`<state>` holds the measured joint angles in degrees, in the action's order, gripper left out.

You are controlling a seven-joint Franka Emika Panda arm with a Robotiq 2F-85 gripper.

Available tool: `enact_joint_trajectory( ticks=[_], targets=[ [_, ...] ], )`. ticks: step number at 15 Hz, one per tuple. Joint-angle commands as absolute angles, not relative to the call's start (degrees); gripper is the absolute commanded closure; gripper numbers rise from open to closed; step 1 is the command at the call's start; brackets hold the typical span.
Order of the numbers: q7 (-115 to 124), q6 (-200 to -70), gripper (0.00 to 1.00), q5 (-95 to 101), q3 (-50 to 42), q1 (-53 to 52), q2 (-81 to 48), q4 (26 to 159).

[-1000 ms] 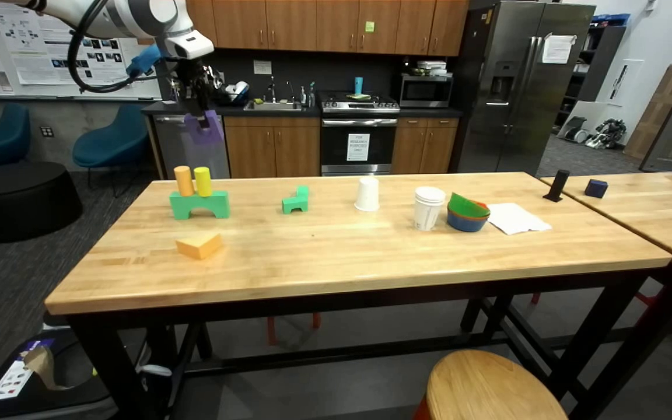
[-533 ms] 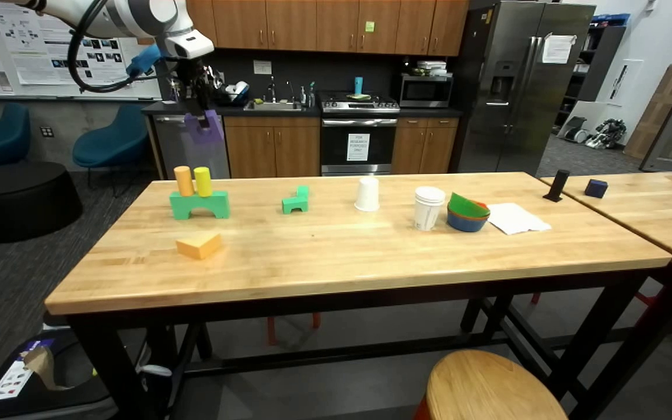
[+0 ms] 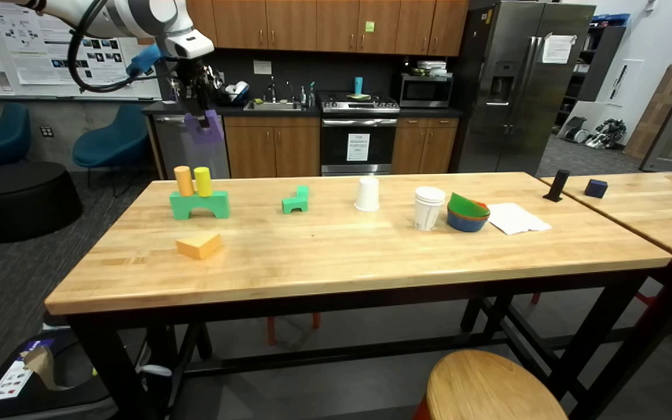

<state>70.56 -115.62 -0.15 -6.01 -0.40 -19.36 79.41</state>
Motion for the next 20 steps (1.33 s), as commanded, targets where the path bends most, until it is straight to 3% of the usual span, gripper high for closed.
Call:
enact_joint_trajectory(
  ticks=[1,15,16,20],
  targets=[
    [70.5,-115.4,0.59,-0.1,-5.9,-0.3,-19.4,79.1],
    [70.5,-115.4,0.59,-0.1,-5.9,-0.3,-19.4,79.1],
    [70.7,-114.9,0.84,-0.4,-5.8,-0.3,-19.6,78.6],
    [72.4,-113.6,0.84,0.8,-6.2,-0.9,-19.5,78.4]
  ],
)
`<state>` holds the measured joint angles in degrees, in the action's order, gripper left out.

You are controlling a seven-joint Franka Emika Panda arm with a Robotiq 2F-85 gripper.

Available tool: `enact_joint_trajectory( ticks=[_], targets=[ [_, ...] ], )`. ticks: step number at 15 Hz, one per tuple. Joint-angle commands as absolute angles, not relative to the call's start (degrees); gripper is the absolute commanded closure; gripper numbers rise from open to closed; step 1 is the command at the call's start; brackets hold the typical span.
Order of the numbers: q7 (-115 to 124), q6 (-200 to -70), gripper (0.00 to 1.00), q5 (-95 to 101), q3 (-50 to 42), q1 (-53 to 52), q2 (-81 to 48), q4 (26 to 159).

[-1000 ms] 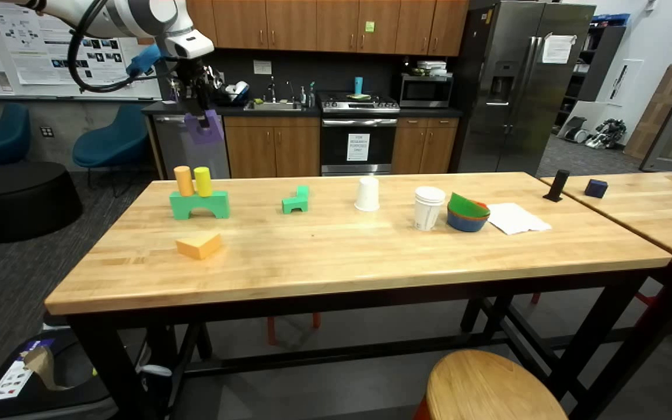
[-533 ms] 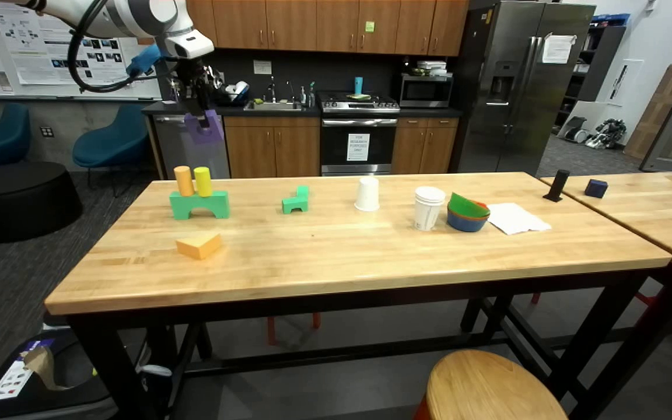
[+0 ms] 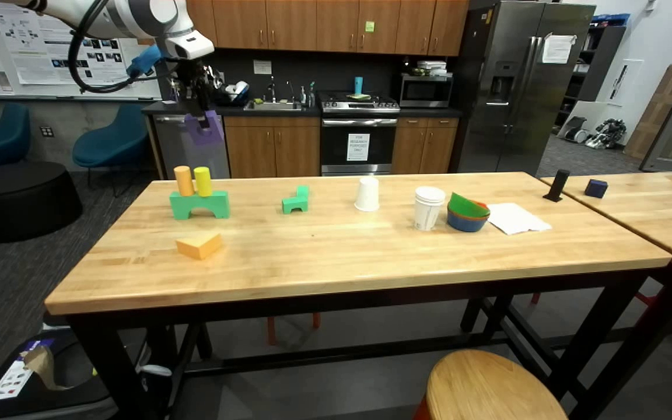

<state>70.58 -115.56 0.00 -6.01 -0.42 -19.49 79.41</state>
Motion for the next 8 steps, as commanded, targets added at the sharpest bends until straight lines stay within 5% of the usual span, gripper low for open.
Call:
enact_joint_trajectory(
  ticks=[1,8],
  targets=[
    [73.4,-113.3,0.84,1.4,-6.4,-1.1,-19.4,78.5],
    [77.4,-109.2,0.84,0.6,-6.1,-0.9,-19.1,78.1]
  ],
)
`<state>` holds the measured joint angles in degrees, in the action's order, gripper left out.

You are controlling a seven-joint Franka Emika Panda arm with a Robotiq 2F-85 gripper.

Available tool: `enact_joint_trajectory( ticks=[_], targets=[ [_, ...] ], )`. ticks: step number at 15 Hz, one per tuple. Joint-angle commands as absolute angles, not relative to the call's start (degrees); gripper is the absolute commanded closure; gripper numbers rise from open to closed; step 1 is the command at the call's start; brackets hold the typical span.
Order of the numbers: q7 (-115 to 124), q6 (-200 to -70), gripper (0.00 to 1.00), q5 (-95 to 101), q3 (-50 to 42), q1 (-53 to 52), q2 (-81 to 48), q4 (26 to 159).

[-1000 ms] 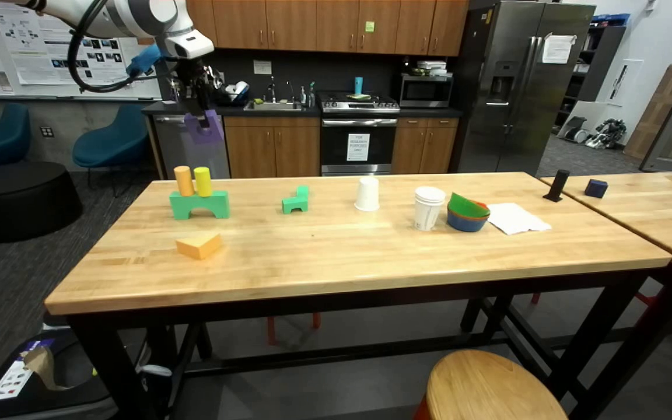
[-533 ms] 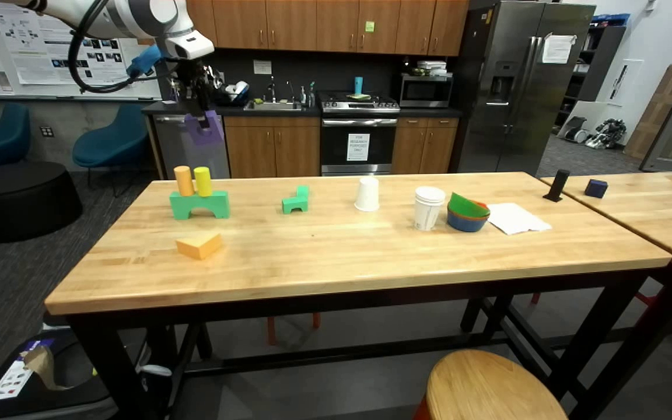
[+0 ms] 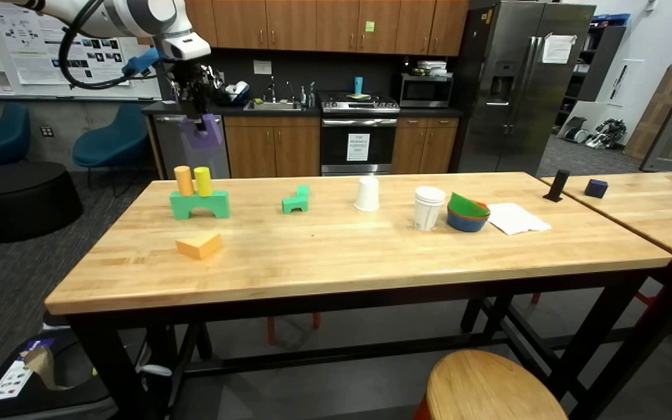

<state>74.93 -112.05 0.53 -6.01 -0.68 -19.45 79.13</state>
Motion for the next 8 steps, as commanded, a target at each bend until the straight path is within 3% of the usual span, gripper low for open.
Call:
enact_joint_trajectory(
  ticks=[1,8],
  targets=[
    [77.7,-108.2,0.84,0.4,-6.0,-0.9,-19.2,77.8],
    [79.4,-105.9,0.84,0.4,-5.6,-1.0,-18.1,79.2]
  ],
)
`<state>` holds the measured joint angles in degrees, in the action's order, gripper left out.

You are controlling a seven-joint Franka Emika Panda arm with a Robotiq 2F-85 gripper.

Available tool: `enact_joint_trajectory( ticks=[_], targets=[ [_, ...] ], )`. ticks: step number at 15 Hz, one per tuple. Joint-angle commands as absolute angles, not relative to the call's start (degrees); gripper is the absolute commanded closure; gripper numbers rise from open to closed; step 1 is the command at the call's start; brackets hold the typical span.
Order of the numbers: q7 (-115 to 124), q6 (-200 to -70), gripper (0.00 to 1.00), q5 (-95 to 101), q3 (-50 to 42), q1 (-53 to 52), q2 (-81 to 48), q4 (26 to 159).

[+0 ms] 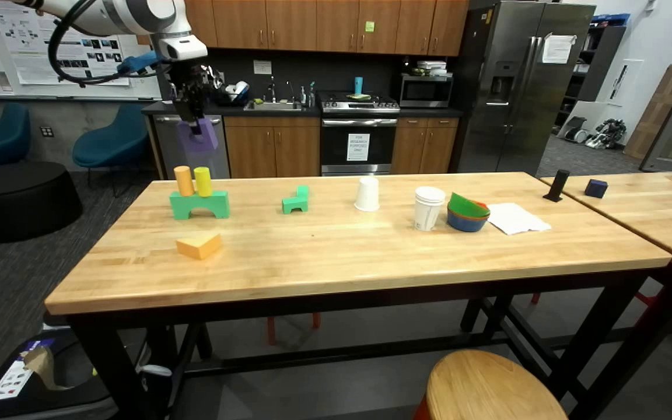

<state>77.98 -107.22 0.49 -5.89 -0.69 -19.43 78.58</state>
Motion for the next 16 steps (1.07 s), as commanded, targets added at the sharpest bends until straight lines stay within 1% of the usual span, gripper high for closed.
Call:
enact_joint_trajectory(
  ticks=[1,16],
  targets=[
    [79.4,-105.8,0.84,0.3,-5.4,-1.1,-18.0,79.4],
    [78.7,-104.7,0.84,-0.4,-4.1,-1.6,-18.5,81.6]
  ],
)
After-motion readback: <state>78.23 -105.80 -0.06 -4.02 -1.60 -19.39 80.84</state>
